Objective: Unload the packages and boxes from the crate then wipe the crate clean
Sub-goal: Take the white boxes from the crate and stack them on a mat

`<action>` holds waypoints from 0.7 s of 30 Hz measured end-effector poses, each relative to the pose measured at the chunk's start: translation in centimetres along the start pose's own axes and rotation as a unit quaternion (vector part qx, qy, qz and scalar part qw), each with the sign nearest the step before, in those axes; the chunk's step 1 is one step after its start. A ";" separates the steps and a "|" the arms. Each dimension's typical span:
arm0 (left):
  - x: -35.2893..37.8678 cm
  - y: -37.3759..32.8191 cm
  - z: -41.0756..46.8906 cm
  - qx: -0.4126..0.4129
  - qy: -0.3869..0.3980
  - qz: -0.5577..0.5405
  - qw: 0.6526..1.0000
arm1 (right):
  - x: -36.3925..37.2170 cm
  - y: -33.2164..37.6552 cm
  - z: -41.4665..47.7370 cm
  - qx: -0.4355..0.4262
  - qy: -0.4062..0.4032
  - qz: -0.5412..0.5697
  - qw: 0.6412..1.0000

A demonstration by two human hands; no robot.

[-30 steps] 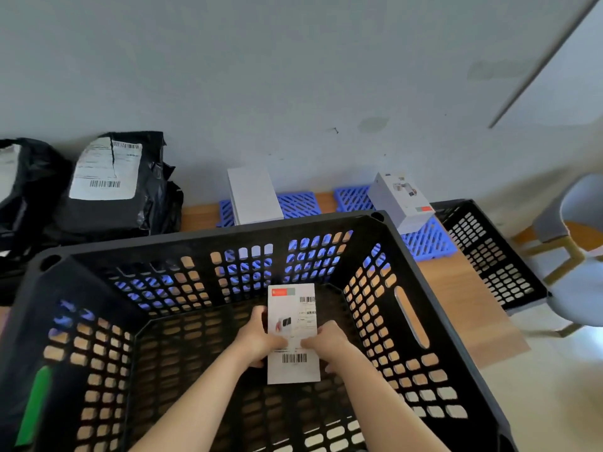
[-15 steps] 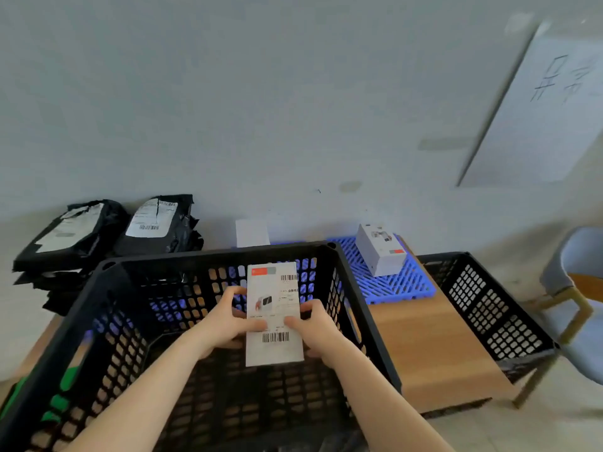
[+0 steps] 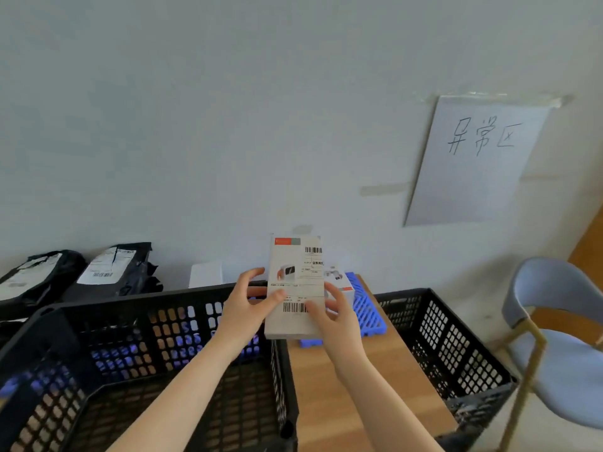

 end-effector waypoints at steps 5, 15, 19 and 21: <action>7.8 -0.8 5.1 -0.004 0.062 -0.027 0.998 | -6.2 0.0 5.5 -0.019 -0.052 0.009 0.998; 18.1 2.7 15.7 -0.034 0.069 -0.003 0.997 | -11.2 -5.1 18.8 0.036 -0.031 -0.061 0.997; 19.9 5.1 18.9 -0.073 0.068 0.003 0.995 | -11.6 -7.4 22.7 0.065 -0.010 -0.068 0.996; 20.8 6.0 20.3 -0.085 0.056 0.009 0.995 | -11.6 -8.7 24.9 0.079 -0.003 -0.077 0.994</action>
Point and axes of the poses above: each hand's wrist, its own z-axis towards the middle knuckle, its own x-axis out of the palm, y = z × x, the point moved 6 cm from there along z, towards the middle knuckle, and after that the axes turned 2 degrees about -x, right-handed, at the moved point
